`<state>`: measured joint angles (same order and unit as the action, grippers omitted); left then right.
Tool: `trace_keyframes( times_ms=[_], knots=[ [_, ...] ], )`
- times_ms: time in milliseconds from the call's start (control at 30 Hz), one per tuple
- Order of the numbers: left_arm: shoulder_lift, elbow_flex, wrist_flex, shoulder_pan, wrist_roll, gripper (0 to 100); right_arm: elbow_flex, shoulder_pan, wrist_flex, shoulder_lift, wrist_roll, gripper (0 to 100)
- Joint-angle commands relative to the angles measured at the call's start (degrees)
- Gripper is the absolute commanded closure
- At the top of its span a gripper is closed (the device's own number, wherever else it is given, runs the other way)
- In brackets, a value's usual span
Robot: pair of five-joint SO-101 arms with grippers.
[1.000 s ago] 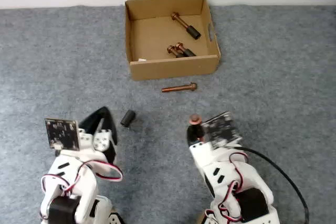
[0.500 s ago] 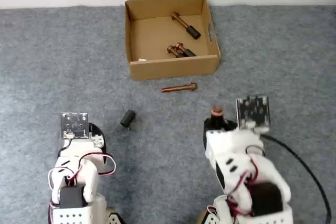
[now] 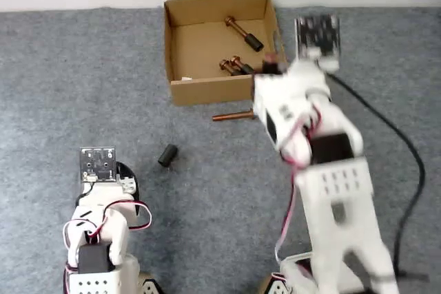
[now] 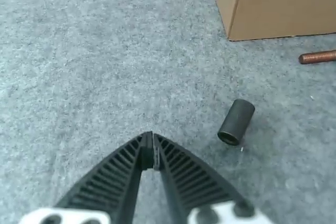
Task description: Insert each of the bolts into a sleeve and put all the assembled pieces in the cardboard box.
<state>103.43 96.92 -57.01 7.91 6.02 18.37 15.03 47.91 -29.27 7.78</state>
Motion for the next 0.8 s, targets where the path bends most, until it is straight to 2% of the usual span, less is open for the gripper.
trace_keyframes(
  times_ms=[0, 433, 600, 767],
  knots=[
    [0.18, -0.48, -0.18, 0.0, -0.09, 99, -14.15, -1.63, -5.14, 11.3, 0.44, 99.1],
    [0.09, -0.48, 1.76, 0.35, -0.09, 99, -47.82, -4.7, -7.96, 50.68, 0.26, 99.1],
    [0.09, -0.48, 1.67, 0.35, -0.09, 99, -55.91, -5.93, -7.96, 64.13, -4.84, 99.1],
    [0.09, -0.48, 1.67, 0.35, -0.09, 99, -63.82, -7.43, -4.09, 73.19, -5.27, 99.1]
  ],
)
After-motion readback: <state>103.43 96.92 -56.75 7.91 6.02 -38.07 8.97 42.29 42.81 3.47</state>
